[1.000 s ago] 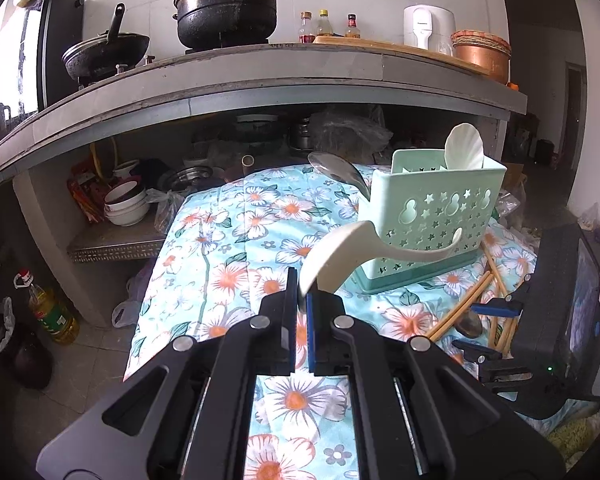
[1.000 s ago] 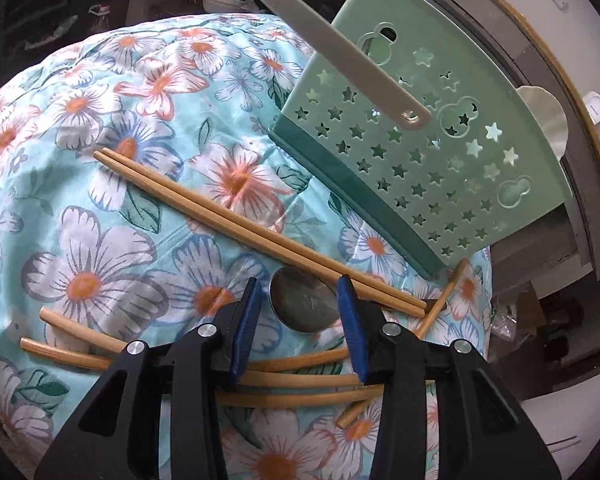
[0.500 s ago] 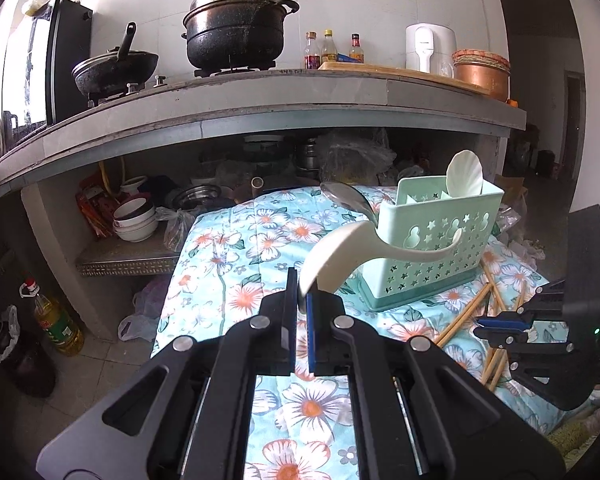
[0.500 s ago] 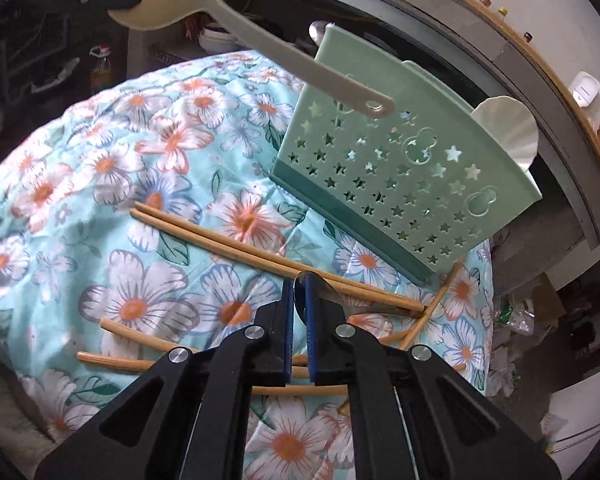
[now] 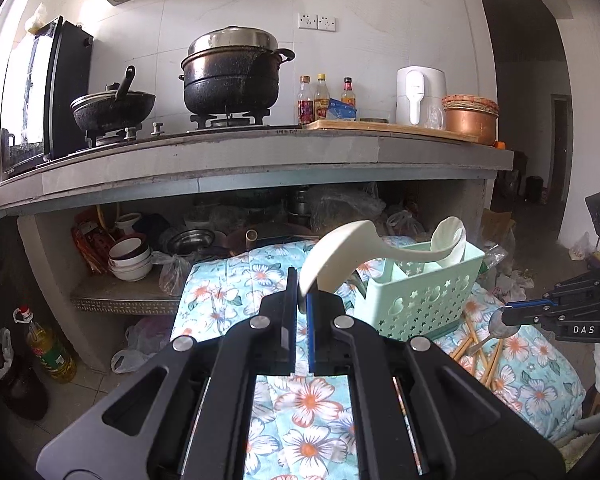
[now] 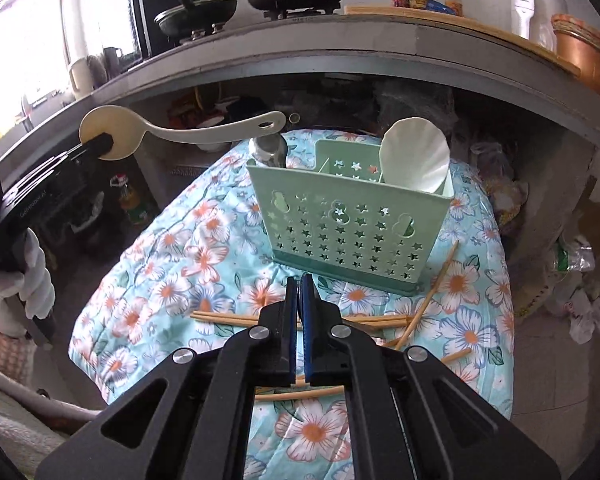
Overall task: Organize utensils
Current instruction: 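Lower the white ladle into the green caddy and open the left tool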
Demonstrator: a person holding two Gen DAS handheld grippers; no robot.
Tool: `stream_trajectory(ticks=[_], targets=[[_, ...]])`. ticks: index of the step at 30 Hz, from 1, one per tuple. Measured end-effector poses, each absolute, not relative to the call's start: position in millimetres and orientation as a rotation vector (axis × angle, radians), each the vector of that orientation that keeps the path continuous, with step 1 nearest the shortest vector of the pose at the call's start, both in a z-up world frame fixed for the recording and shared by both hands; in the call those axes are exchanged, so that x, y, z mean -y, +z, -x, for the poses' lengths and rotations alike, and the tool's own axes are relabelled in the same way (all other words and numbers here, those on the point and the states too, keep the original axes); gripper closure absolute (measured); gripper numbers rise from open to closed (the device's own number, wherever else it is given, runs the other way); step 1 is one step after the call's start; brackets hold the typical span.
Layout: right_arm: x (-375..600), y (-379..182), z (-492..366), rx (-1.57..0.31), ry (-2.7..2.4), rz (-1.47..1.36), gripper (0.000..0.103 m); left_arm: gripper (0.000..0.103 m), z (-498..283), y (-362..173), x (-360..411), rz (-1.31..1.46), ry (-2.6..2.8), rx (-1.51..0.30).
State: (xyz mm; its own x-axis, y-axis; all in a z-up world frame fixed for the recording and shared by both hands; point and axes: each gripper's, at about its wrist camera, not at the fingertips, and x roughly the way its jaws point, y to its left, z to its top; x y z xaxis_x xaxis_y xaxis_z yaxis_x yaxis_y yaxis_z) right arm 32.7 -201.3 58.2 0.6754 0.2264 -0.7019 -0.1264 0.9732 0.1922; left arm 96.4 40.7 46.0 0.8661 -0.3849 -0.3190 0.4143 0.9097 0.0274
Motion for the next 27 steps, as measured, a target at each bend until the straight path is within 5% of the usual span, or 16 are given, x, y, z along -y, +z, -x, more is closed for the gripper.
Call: stream_trajectory(ticks=[27], targets=[[272,80,-23,-0.592,0.255,-0.312,0.100,0.100,-154,62,50,-0.670,-0.270,-0.443]])
